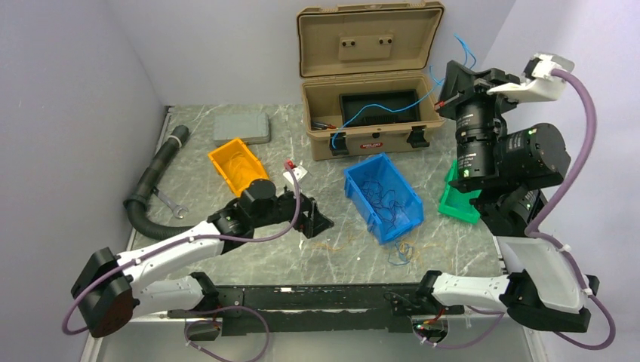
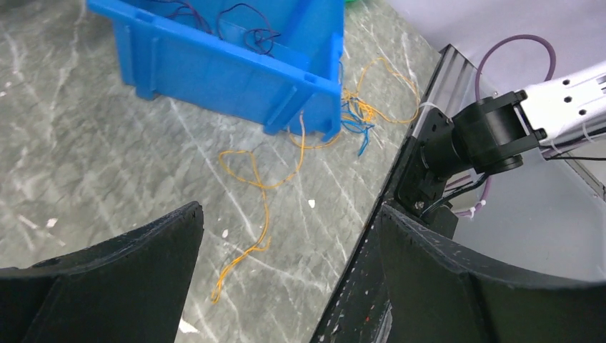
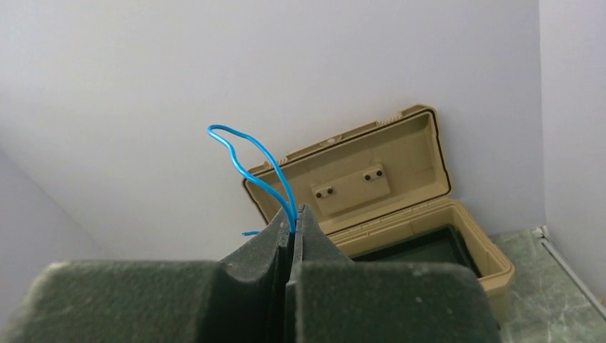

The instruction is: Untangle the cables

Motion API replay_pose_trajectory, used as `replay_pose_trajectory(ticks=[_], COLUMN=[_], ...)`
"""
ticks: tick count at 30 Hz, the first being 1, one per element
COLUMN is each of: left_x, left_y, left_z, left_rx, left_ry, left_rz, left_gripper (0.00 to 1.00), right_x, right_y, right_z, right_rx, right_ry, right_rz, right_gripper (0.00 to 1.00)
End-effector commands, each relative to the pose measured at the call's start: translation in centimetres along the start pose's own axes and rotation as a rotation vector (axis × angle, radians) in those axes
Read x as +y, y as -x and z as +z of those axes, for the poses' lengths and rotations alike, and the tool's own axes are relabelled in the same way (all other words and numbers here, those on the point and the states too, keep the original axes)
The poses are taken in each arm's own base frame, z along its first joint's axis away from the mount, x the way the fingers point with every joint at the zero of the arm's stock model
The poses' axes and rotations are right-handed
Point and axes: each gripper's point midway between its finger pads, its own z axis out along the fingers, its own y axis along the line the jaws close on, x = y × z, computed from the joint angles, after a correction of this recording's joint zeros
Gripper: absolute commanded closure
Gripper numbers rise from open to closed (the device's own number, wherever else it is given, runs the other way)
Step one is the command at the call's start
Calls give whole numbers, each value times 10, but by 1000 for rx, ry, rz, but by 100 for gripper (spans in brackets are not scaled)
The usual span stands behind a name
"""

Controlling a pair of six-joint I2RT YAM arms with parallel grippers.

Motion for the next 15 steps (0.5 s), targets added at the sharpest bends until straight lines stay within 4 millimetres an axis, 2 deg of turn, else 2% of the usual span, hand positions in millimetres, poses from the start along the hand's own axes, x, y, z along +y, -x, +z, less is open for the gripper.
replay_pose_trajectory(ticks=[1, 5, 8, 13, 15], left_x=[-21, -20, -18, -21, -24], left_y=[36, 20, -1, -32, -42], left_z=[14, 25, 36, 57, 66], left_rx=[-95, -36, 34, 136, 170], left_ry=[-48, -49, -41, -33, -35], left_rz=[69, 58, 46, 36, 38], left_gripper=[7, 8, 9, 11, 11], right_x=[-7, -30, -55, -115, -137], right_y=[10, -7, -15, -34, -44], right_z=[4, 1, -6, -9, -7], right_rx=[-21, -7, 1, 66, 104], right_ry=[-46, -162, -260, -520, -552], right_rz=[-85, -182, -251, -426, -429], right_gripper=[100, 100, 100, 100, 100])
